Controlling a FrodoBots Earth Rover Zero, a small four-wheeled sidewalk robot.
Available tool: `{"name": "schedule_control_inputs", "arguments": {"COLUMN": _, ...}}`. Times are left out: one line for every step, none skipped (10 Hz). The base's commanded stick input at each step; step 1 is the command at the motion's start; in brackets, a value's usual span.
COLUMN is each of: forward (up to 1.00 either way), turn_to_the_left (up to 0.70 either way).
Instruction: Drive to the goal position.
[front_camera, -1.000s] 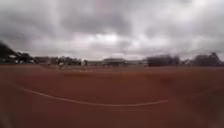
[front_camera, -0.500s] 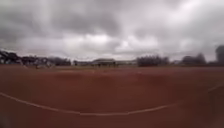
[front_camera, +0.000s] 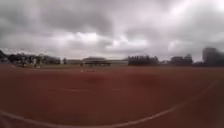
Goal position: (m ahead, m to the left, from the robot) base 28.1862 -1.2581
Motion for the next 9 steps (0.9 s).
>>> {"name": "schedule_control_inputs", "arguments": {"forward": 0.70, "turn_to_the_left": -0.35}}
{"name": "schedule_control_inputs", "arguments": {"forward": 0.70, "turn_to_the_left": -0.35}}
{"name": "schedule_control_inputs", "arguments": {"forward": 0.70, "turn_to_the_left": -0.35}}
{"name": "schedule_control_inputs", "arguments": {"forward": 0.70, "turn_to_the_left": -0.35}}
{"name": "schedule_control_inputs", "arguments": {"forward": 0.70, "turn_to_the_left": -0.35}}
{"name": "schedule_control_inputs", "arguments": {"forward": 0.70, "turn_to_the_left": -0.35}}
{"name": "schedule_control_inputs", "arguments": {"forward": 0.70, "turn_to_the_left": -0.35}}
{"name": "schedule_control_inputs", "arguments": {"forward": 0.70, "turn_to_the_left": -0.35}}
{"name": "schedule_control_inputs", "arguments": {"forward": 0.70, "turn_to_the_left": -0.35}}
